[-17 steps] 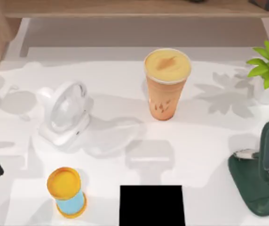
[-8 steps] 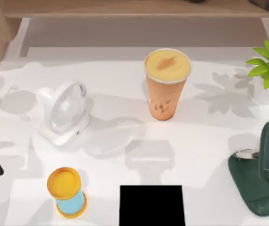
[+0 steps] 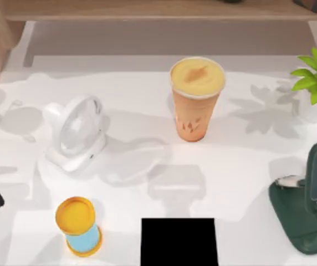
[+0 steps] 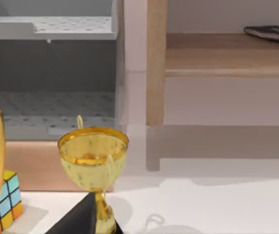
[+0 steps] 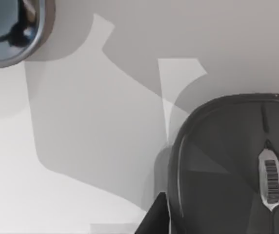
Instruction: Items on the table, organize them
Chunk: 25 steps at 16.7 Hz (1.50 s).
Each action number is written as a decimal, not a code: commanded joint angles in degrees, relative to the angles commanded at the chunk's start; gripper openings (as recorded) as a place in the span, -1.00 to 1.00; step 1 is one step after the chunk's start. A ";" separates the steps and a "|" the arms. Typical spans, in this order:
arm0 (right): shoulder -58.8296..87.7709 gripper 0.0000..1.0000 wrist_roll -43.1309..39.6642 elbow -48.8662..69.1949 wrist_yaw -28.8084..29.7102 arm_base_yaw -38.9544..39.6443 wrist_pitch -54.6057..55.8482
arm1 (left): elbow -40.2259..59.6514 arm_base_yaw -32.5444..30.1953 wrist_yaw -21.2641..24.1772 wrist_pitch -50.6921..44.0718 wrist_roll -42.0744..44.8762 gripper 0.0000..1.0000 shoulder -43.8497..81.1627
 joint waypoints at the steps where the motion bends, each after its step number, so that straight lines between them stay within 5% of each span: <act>1: 0.00 -1.00 0.00 0.00 0.00 0.00 0.00 | 0.00 0.00 0.00 0.00 0.00 1.00 0.00; 15: -8.14 -1.00 -0.05 13.77 0.27 -0.14 -21.99 | 0.00 0.00 0.00 0.00 0.00 1.00 0.00; 21: -8.29 -1.00 -0.45 14.06 0.37 0.08 -22.18 | 0.00 0.00 0.00 0.00 0.00 1.00 0.00; 25: -10.14 -1.00 -8.45 16.39 1.10 3.33 -22.14 | 0.00 0.00 0.00 0.00 0.00 1.00 0.00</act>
